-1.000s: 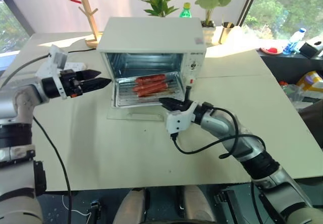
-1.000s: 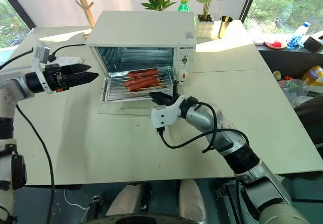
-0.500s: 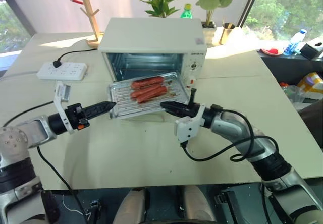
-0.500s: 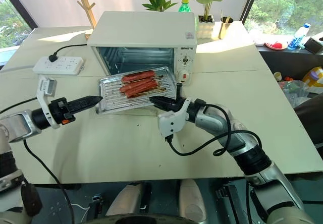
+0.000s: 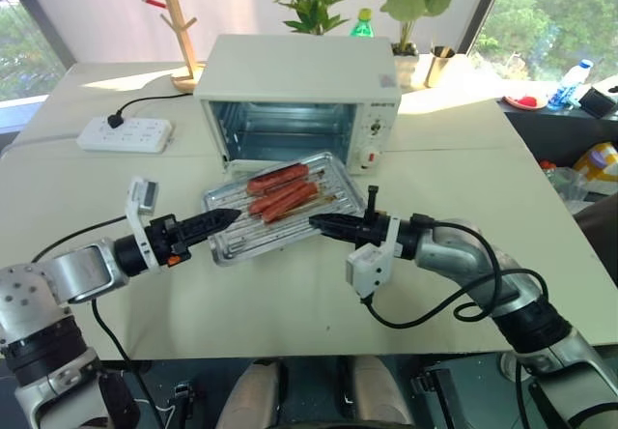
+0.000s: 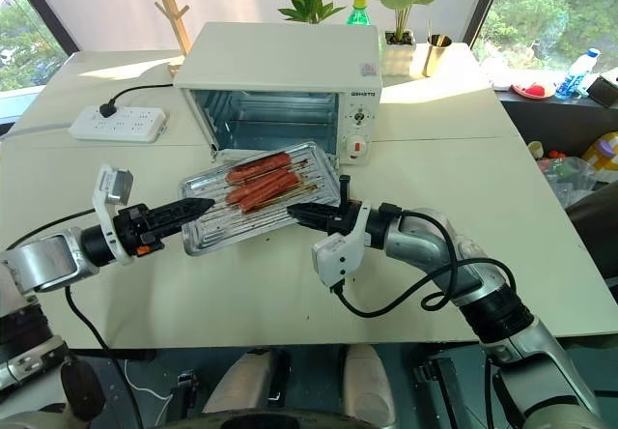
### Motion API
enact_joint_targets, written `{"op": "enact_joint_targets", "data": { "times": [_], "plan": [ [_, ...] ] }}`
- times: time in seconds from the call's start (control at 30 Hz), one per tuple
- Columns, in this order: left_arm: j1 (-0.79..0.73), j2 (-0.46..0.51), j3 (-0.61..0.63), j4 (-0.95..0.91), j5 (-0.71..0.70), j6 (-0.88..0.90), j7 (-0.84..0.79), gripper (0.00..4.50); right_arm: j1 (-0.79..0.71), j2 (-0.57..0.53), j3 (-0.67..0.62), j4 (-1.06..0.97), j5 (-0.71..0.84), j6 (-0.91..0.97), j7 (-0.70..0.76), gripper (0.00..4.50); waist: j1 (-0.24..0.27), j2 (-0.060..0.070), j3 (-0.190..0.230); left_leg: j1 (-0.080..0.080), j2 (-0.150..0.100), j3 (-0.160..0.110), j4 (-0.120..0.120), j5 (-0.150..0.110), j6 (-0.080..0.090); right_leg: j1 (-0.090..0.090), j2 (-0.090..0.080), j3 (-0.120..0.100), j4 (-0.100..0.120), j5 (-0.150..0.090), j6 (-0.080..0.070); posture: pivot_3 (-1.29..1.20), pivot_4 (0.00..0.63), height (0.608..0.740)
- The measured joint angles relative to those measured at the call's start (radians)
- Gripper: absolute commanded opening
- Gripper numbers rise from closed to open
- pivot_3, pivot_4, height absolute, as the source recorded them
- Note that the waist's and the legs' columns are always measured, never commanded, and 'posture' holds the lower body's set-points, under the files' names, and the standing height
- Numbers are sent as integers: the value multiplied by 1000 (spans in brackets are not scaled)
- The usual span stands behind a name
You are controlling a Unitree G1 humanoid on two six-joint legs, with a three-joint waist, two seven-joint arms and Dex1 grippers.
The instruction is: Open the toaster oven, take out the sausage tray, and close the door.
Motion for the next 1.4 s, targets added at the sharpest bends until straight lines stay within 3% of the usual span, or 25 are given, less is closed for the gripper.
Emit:
{"op": "enact_joint_targets", "data": {
  "times": [0.1, 0.3, 0.63, 1.03, 1.13, 1.4],
  "plan": [
    [36, 2, -50, 0, -86, -14, 49, 3596, 1, 0, -12, 0, -1, -1, -1, 0, 0, 0, 0, 0, 0, 0, 0, 0, 0, 0, 0, 0, 0, 0, 0, 0, 150, 740],
    [58, 27, -160, 1, -246, -130, 165, 590, 2, 1, -15, 0, -5, -1, -1, 0, 2, 0, 0, 0, 0, 0, 0, 0, 0, 1, 0, 0, -1, 0, 0, 0, 150, 740],
    [111, 157, -357, 5, -558, -372, 358, 590, 23, -1, -48, -6, -2, -8, -6, 0, 3, 0, 0, 0, 0, 0, -1, 0, 0, 1, 0, 1, -3, 0, -1, 0, 150, 740],
    [161, 146, -402, -18, -582, -466, 373, 590, 26, -7, -55, -9, -3, -7, 17, 0, 3, 0, 0, 0, 0, 0, -2, 0, 0, 1, 0, 1, -4, -1, -1, 0, 150, 740],
    [171, 139, -402, -27, -588, -482, 358, 24, 28, -8, -57, -12, -2, -5, 20, 0, 3, 0, 0, 0, 0, 0, -2, 0, 1, 2, 0, 1, -5, -1, -1, 0, 150, 740],
    [173, 142, -403, -27, -588, -487, 337, 24, 31, -7, -61, -22, -1, 4, 18, 0, 3, 0, 0, 0, 0, 0, -2, 0, 1, 2, 0, 1, -6, -1, -2, 0, 150, 740]
  ]
}}
